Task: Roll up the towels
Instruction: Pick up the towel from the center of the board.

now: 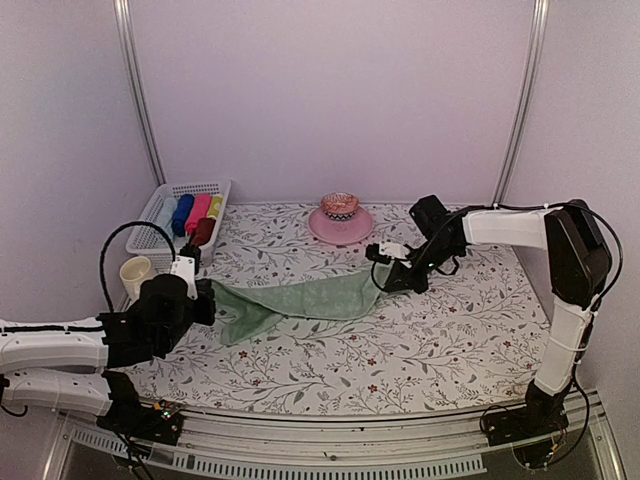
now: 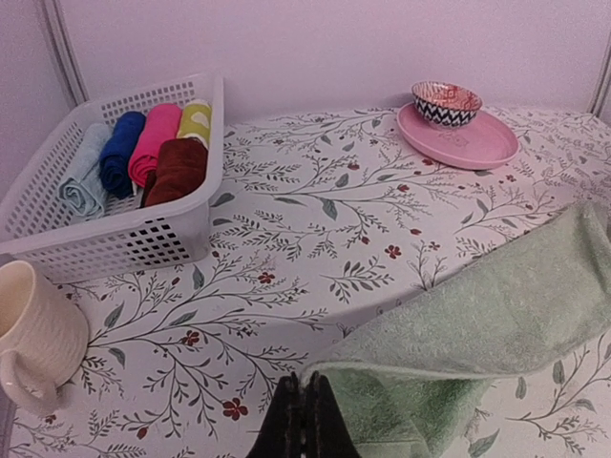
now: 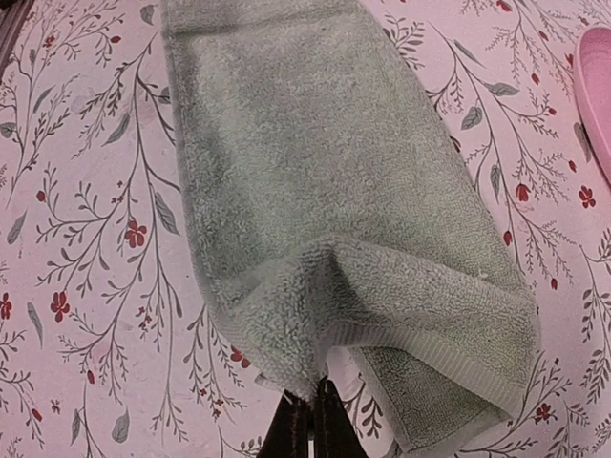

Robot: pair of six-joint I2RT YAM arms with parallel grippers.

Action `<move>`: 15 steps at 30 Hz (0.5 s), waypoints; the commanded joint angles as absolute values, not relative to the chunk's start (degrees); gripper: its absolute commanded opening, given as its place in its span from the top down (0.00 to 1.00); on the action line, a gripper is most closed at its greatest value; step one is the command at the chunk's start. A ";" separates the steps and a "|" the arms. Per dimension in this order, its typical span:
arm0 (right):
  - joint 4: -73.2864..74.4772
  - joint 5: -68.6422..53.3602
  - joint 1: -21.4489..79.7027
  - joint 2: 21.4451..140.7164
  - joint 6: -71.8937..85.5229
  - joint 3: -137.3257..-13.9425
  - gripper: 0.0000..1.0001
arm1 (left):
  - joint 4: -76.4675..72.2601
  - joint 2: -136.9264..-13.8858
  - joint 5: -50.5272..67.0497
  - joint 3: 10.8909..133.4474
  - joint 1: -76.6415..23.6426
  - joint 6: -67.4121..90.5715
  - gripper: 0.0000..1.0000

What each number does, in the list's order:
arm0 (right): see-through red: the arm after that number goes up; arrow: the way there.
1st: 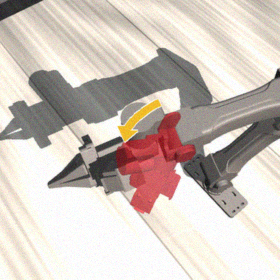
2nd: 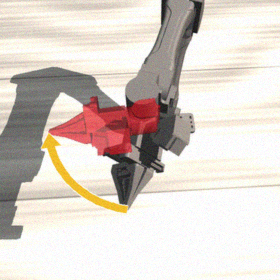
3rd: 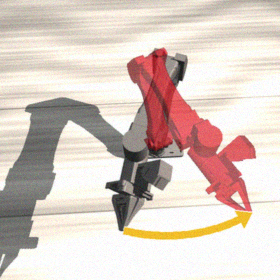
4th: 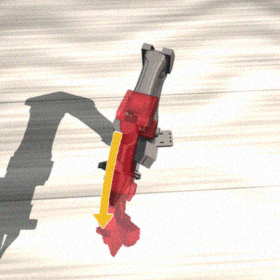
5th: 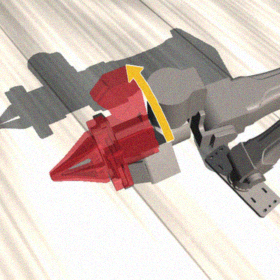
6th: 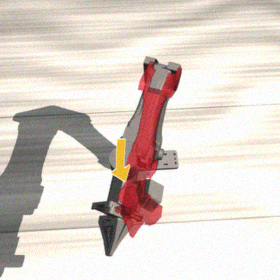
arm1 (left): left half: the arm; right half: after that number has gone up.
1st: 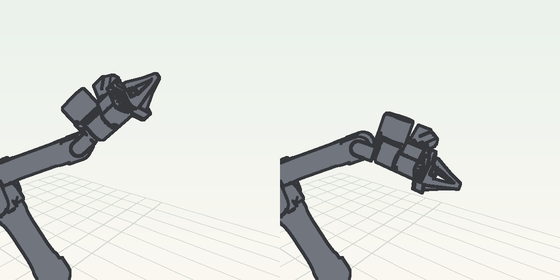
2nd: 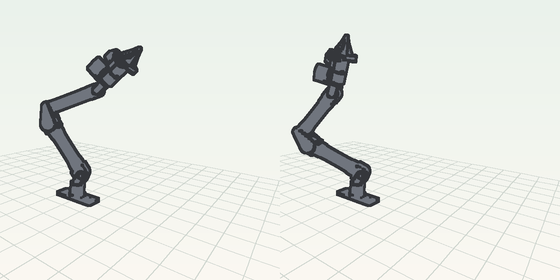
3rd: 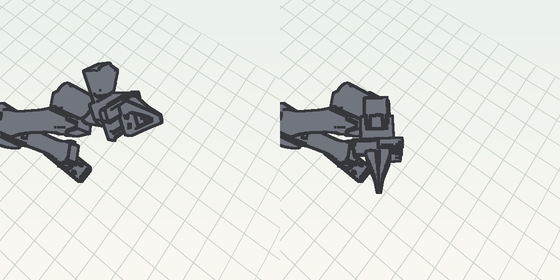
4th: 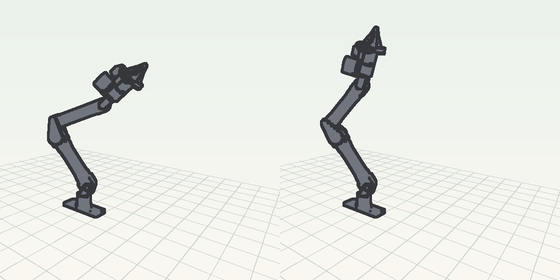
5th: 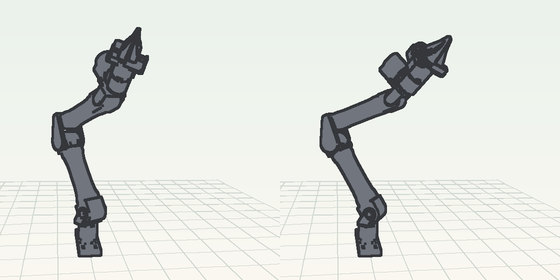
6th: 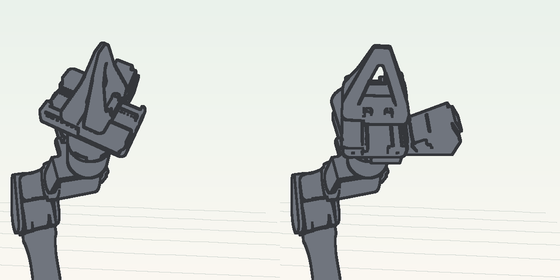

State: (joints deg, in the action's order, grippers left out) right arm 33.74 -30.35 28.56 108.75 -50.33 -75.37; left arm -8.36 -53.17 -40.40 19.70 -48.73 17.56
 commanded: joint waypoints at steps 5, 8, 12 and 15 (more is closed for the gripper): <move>36.24 -14.99 26.80 98.17 -46.82 -78.42 0.98 | -8.34 -50.20 -36.87 26.98 -47.94 10.50 1.00; 37.83 -11.60 24.59 91.41 -47.60 -77.65 0.98 | -5.89 -47.58 -35.68 30.47 -48.00 8.90 1.00; 43.09 -9.23 23.47 81.62 -49.66 -74.99 0.98 | -2.76 -42.89 -31.66 32.97 -48.68 8.70 1.00; 48.84 -10.97 23.51 74.25 -51.75 -75.67 0.98 | -1.50 -39.05 -28.52 34.05 -50.78 8.76 1.00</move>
